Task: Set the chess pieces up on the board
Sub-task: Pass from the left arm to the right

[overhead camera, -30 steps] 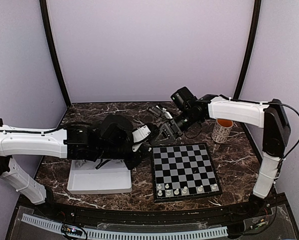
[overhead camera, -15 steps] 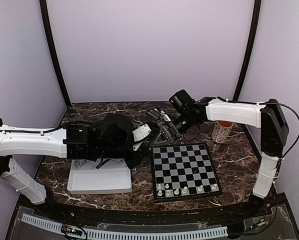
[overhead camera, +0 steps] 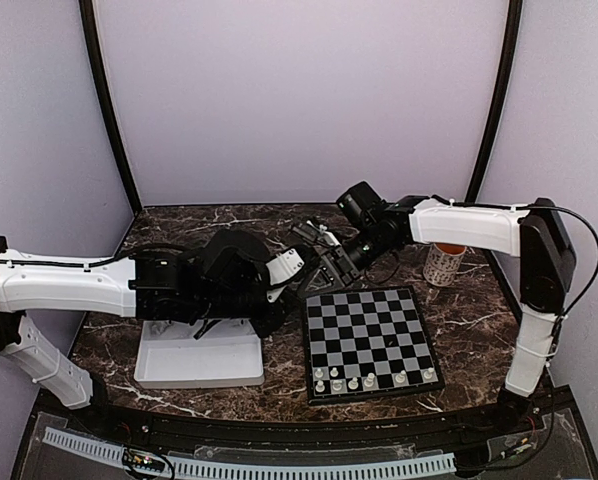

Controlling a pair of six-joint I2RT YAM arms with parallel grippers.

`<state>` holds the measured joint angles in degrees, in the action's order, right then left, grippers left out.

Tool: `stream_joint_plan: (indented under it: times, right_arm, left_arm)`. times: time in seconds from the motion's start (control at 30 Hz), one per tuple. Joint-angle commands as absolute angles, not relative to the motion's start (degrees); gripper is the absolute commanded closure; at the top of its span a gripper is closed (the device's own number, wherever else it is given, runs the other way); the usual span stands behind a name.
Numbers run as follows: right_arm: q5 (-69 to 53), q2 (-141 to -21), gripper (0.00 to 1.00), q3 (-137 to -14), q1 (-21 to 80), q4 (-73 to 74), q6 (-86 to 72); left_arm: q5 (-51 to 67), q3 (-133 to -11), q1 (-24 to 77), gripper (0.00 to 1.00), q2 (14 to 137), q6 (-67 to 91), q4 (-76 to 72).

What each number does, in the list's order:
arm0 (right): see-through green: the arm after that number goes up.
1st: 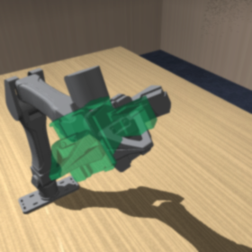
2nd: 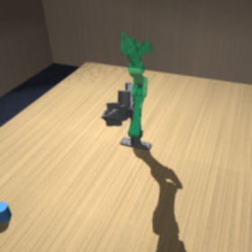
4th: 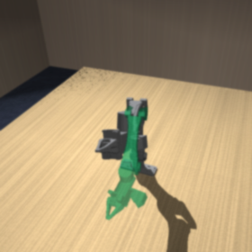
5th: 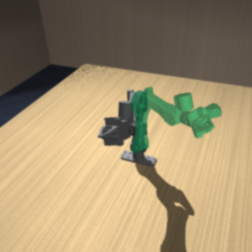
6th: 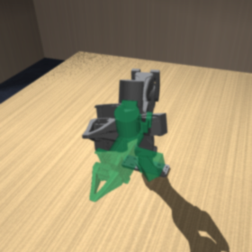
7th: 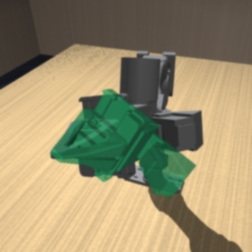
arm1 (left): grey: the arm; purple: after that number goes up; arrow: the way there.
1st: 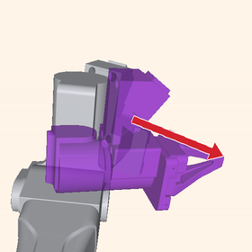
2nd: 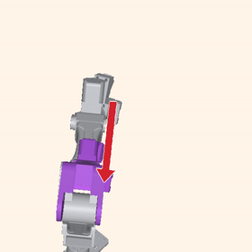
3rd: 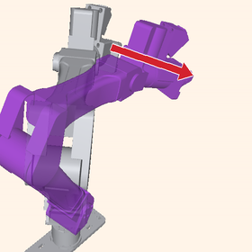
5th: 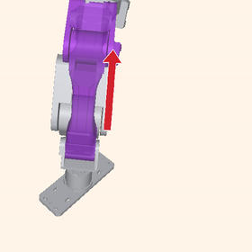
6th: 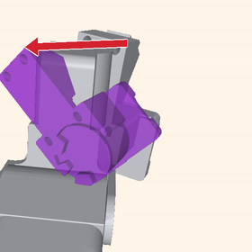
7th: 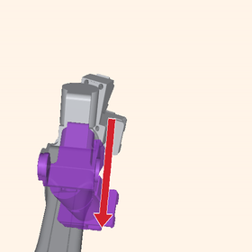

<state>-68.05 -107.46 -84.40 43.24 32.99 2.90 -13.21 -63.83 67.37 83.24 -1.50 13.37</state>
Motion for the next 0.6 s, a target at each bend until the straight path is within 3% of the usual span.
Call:
stream_joint_plan:
  times: [0.0,0.2,0.37,0.57]
  right_arm:
    - [-69.61,-108.51,0.80,-84.55,43.81,31.67,3.36]
    - [-69.25,-109.15,0.87,-85.27,43.72,31.92,3.96]
    - [-63.95,-108.62,0.92,-87.28,43.63,35.82,9.79]
    - [-57.29,-105.86,0.94,-86.05,42.92,37.73,15.63]
  left_arm:
    - [-13.56,-65.39,67.66,0.87,83.23,-1.92,12.75]
    - [-13.45,-65.30,67.81,0.85,83.40,-2.14,12.40]
    - [-16.07,-64.54,67.85,0.71,83.22,-2.47,12.96]
    - [-18.55,-61.98,67.82,0.63,79.57,-3.33,13.14]
